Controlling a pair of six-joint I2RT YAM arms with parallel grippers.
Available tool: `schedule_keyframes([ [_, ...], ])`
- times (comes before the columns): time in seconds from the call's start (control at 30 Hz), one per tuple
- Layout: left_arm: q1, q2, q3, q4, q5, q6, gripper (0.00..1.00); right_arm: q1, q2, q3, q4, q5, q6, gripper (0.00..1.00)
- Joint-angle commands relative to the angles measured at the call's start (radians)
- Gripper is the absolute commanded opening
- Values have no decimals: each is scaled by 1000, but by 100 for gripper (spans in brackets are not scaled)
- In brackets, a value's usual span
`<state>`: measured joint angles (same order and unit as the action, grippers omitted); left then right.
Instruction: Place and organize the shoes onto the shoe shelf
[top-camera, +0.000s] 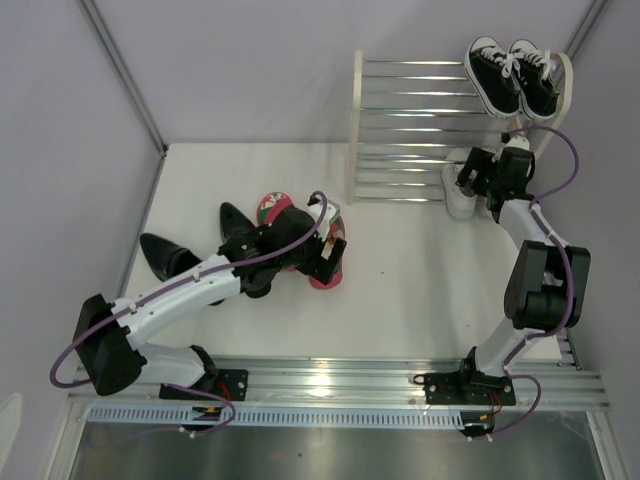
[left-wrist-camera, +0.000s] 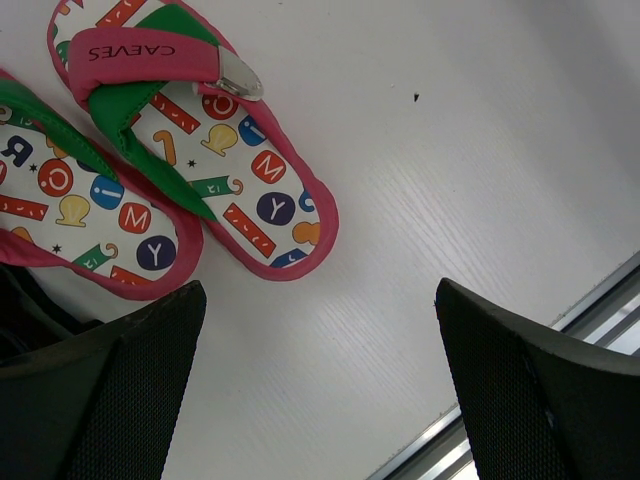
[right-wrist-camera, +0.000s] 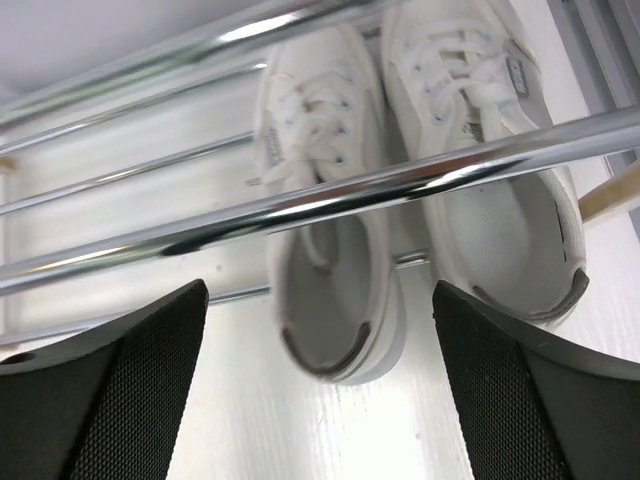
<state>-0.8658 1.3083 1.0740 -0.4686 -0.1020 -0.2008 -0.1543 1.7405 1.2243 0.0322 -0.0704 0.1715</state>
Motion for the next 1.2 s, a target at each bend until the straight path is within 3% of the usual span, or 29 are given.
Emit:
schedule_keyframes([
  [0.0,-7,-53,-20,28,4,-6,99,21,-78,-17,-29,-43,-39,98],
  [0.37,-9,-124,-78,15,-16,-38,99,48,-30,-100,-74,47,-96,99],
  [0.8,-7,-110,-74,-1,-47,-60,99,78,123,-31,-10,70,-136,94],
  [0.97,-9,-89,-57,-7,-54,-60,99,79,140,-31,12,122,-135,79],
  [1.17,-7,-67,-40,-8,-54,-54,99,79,142,-26,32,126,-148,73],
])
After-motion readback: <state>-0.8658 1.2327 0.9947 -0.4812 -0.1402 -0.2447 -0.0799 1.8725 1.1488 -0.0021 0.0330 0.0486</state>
